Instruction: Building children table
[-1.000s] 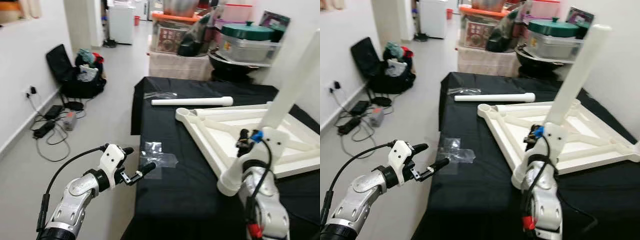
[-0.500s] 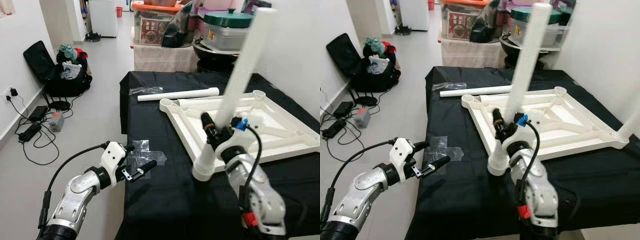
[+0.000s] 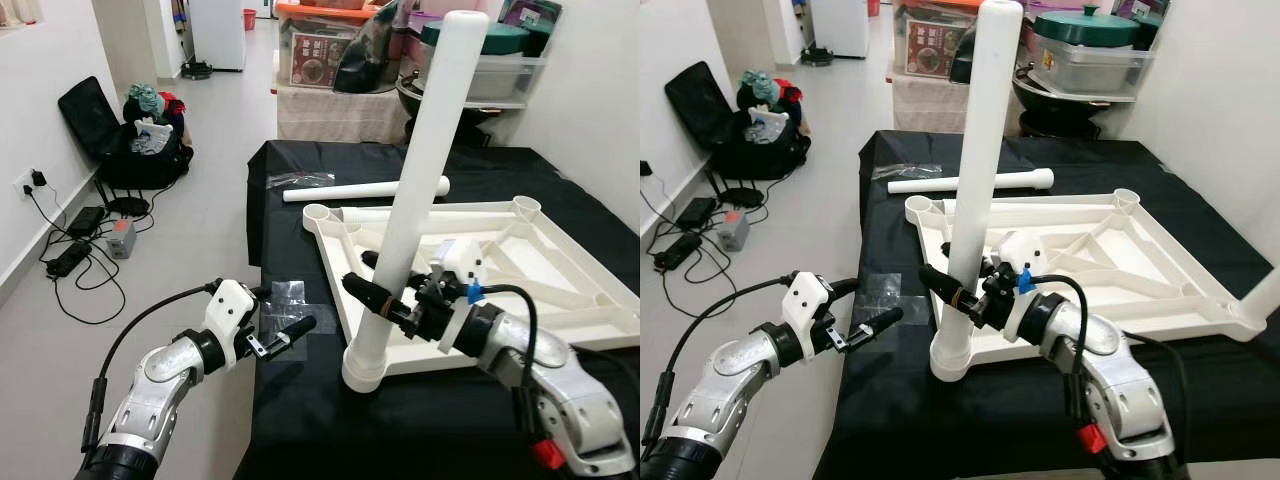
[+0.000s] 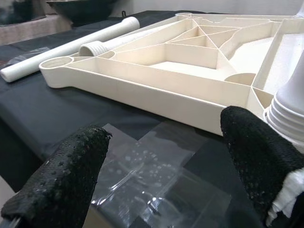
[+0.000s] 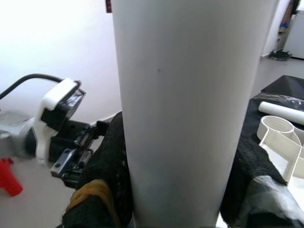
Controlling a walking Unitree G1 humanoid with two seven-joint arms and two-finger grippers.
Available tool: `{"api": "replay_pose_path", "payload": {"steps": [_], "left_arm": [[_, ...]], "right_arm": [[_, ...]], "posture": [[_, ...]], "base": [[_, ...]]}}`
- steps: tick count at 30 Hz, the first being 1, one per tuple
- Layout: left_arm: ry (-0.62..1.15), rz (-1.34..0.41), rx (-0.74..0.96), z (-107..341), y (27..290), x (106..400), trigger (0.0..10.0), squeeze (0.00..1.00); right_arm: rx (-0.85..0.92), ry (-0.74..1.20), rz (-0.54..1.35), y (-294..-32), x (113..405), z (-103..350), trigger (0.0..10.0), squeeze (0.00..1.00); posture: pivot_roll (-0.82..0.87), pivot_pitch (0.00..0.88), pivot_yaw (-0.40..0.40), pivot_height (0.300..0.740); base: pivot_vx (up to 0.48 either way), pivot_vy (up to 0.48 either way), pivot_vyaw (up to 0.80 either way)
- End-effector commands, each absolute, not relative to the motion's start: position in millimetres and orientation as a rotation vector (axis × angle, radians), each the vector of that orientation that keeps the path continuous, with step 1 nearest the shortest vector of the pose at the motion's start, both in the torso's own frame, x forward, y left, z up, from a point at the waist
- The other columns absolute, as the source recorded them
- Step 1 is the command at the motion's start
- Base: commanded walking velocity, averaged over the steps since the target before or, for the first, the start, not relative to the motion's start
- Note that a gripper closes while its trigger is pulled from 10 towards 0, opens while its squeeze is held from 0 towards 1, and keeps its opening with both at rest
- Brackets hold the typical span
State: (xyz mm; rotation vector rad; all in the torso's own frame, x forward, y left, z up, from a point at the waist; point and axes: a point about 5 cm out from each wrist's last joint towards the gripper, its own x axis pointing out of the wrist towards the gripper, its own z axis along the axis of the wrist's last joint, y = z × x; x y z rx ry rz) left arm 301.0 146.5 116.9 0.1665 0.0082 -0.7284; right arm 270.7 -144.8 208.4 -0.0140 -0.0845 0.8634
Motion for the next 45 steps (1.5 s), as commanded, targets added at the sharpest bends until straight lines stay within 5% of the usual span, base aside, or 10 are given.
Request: {"api": "replay_pose_path", "payload": {"steps": [1,16,22,23,24,25,30,31,44,45], "left_arm": [[0.029,-0.733,0.170,110.6,148.0,296.3,10.0,0.00],[0.017,-0.756,0.175,114.6,140.0,305.0,10.0,0.00],[0.031,-0.751,0.178,111.2,144.5,305.4,10.0,0.00],[0.028,-0.755,0.182,111.8,143.4,307.7,10.0,0.00],[0.019,-0.757,0.179,114.1,140.5,311.2,10.0,0.00],[0.012,-0.758,0.173,115.9,137.5,313.6,10.0,0.00],[-0.003,-0.759,0.151,119.2,135.4,313.3,10.0,0.00],[0.001,-0.750,0.142,118.5,139.7,311.9,10.0,0.00],[-0.013,-0.729,0.147,121.6,143.7,315.0,10.0,0.00],[-0.019,-0.727,0.145,122.3,143.0,313.1,10.0,0.00]], "right_arm": [[0.029,-0.024,0.767,-143.1,278.5,195.8,0.0,0.00],[0.135,0.144,-0.437,-232.7,267.8,139.1,0.0,0.00],[0.169,0.212,-0.334,-205.2,264.6,127.9,0.0,0.00],[0.155,0.194,-0.184,-183.4,270.7,133.5,8.1,0.00],[0.168,0.152,-0.056,-166.6,274.7,141.2,10.0,0.00],[0.192,0.128,0.000,-160.1,277.3,145.7,10.0,1.00],[0.214,0.079,0.100,-157.0,283.6,159.3,10.0,1.00],[0.205,0.044,0.174,-155.2,285.4,169.3,10.0,0.00],[-0.021,-0.085,0.926,-132.2,265.9,206.7,10.0,0.00],[-0.019,-0.080,0.911,-131.6,273.4,203.8,4.9,0.00]], "posture": [[0.05,0.000,-0.100,0.740],[0.01,0.000,-0.066,0.740],[0.00,0.000,-0.055,0.740],[-0.01,0.000,-0.056,0.740],[-0.01,0.000,-0.056,0.740],[0.00,0.000,-0.065,0.740],[0.01,0.000,-0.070,0.740],[0.01,0.000,-0.071,0.740],[0.04,0.000,-0.095,0.740],[0.06,0.000,-0.107,0.740]], "base": [[0.000,0.000,0.00],[0.000,0.000,0.00],[0.000,0.000,0.00],[0.000,0.000,0.00],[0.000,0.000,0.00],[0.000,0.000,0.00],[0.000,0.000,0.00],[0.000,0.000,0.00],[0.000,0.000,0.00],[0.000,0.000,0.00]]}}
